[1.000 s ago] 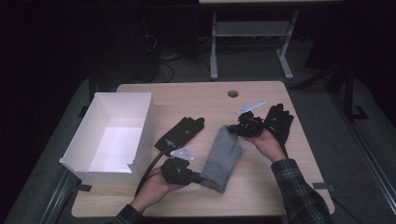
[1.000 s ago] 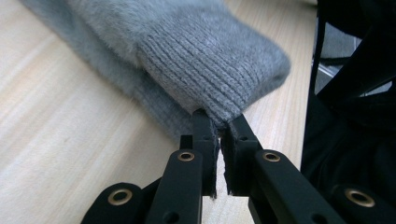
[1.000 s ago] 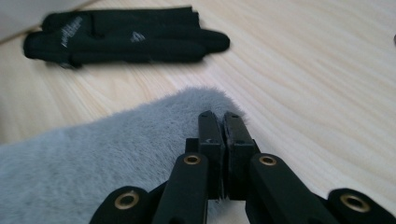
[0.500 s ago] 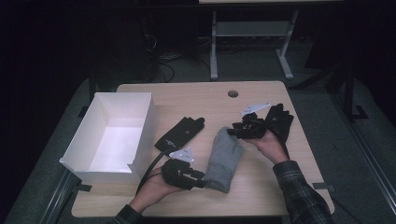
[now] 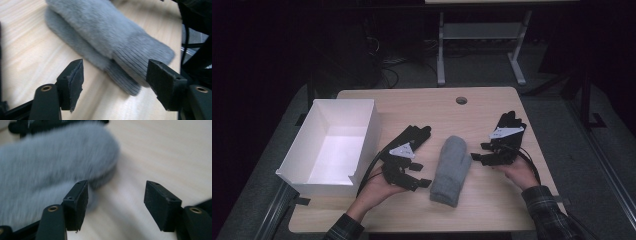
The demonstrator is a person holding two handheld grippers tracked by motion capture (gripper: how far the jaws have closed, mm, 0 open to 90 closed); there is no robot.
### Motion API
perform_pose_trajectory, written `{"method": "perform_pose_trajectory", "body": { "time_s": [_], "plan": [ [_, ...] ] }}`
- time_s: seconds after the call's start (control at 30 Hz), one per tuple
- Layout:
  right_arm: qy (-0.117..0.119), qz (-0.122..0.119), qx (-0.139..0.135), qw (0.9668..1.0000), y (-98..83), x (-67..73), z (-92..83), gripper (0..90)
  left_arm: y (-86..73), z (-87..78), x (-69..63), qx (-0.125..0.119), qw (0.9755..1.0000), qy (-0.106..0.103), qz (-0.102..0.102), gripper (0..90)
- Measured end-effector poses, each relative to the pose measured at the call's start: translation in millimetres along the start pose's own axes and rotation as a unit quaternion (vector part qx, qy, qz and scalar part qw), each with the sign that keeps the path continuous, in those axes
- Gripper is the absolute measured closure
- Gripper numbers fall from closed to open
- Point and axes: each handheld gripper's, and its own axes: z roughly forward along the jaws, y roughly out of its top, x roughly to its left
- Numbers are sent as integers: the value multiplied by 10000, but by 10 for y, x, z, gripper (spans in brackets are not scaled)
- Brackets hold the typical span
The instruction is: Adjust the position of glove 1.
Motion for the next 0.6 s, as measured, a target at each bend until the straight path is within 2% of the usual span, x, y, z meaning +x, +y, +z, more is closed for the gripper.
{"method": "perform_pose_trajectory", "body": {
  "time_s": [0.07,0.1,0.13,0.17,0.2,0.27,0.33,0.4,0.6],
  "plan": [
    [7,-39,82,10000,-65,36,3,419,22,12,31,-25,10000,32,-51,285],
    [39,-44,102,9999,-93,60,-2,480,33,12,47,-34,10000,49,-36,283],
    [34,-111,110,9999,-118,90,-6,550,45,7,61,-44,10000,58,-32,281],
    [74,-105,155,9998,-137,126,-8,698,55,5,75,-91,9999,72,-30,278],
    [206,-170,228,9994,-151,153,-2,780,62,-4,84,-108,9999,81,-55,277],
    [370,-296,350,9983,-172,236,19,878,68,-17,111,-119,9999,100,-54,276],
    [520,-476,437,9966,-184,314,65,900,72,-30,142,-129,9998,132,-77,274],
    [639,-560,462,9953,-184,364,104,900,69,-38,159,-152,9997,163,-111,272],
    [757,-739,407,9936,-160,442,169,900,74,-39,181,-141,9996,195,-121,270]
  ]
}}
